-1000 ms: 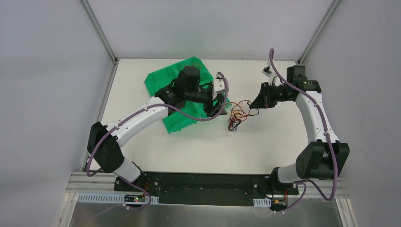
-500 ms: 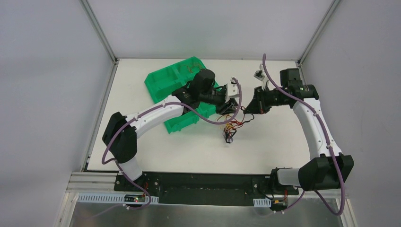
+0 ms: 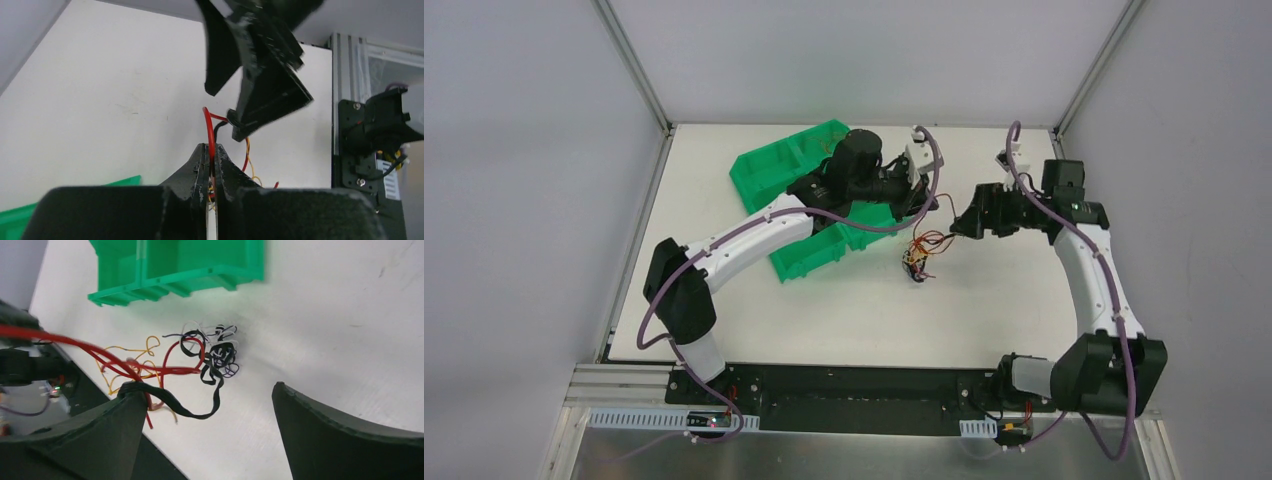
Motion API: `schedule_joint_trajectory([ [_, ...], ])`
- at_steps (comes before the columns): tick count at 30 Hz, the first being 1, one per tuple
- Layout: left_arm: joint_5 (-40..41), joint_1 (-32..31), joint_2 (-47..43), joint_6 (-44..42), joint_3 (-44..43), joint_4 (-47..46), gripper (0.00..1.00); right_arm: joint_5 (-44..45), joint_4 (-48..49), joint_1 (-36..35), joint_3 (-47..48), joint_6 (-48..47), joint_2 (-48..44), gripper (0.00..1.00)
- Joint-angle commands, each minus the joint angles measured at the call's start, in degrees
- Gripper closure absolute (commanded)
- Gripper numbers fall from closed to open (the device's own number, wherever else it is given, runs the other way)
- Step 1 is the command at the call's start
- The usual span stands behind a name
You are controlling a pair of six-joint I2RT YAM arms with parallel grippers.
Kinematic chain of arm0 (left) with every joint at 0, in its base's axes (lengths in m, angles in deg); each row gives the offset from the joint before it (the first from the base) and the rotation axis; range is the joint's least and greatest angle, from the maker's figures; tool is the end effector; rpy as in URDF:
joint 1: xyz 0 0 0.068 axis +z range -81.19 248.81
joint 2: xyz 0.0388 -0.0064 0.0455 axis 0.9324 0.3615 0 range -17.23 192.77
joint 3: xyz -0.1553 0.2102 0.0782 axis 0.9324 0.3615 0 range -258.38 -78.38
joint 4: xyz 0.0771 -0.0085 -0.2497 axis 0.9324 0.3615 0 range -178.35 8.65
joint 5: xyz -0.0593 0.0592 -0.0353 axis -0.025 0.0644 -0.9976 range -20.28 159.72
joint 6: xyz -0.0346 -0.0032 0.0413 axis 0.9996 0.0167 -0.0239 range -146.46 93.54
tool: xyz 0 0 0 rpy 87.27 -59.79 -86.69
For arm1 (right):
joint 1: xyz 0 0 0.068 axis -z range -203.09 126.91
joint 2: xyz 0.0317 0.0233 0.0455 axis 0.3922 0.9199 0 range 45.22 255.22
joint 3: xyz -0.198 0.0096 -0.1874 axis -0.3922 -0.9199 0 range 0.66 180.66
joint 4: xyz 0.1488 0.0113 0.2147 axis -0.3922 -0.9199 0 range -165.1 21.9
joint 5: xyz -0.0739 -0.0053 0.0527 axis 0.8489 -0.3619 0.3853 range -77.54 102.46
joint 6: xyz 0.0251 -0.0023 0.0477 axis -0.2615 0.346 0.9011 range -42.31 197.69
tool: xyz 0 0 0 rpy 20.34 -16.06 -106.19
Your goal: Untangle the cables
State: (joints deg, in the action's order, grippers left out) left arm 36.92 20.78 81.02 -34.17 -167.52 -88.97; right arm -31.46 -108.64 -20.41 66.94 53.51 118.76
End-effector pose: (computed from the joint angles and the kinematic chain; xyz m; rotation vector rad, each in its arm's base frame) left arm 0.2612 -0.3193 0.3798 1.2079 1.3370 -1.0013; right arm 0.2636 0.0124 0.3214 -0.7409 2.0813 0.6604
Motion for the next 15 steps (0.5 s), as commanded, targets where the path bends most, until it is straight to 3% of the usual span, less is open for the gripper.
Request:
schedule_joint_trajectory([
  [1, 6.99, -0.23, -0.89, 12.22, -4.13, -2.71, 1.00, 0.40, 24.71, 0.41, -10.52, 9.84, -15.17, 0.01],
  [4, 9.03, -0.29, -0.08, 14.99, -5.86, -2.99, 1.00, -0.08, 36.33, 0.33, -20.69, 15.65, -24.61, 0.01],
  [6, 9.82, -0.26, 0.51, 16.67, -7.41, -3.19, 1.00, -1.36, 38.90, -0.24, -22.98, 18.54, -26.26, 0.01],
  [9, 9.44, -0.23, 1.40, 19.45, -9.99, -3.22, 1.00, 2.58, 42.21, -4.35, -24.76, 20.14, -24.59, 0.01],
  [12, 7.37, -0.22, 2.09, 22.36, -12.41, -3.77, 1.00, 11.41, 53.01, -9.20, -28.22, 20.10, -21.38, 0.01],
  [15, 6.33, -0.22, 2.58, 24.10, -14.73, -4.12, 1.00, 13.44, 60.22, -12.11, -29.19, 19.28, -16.06, 0.04],
])
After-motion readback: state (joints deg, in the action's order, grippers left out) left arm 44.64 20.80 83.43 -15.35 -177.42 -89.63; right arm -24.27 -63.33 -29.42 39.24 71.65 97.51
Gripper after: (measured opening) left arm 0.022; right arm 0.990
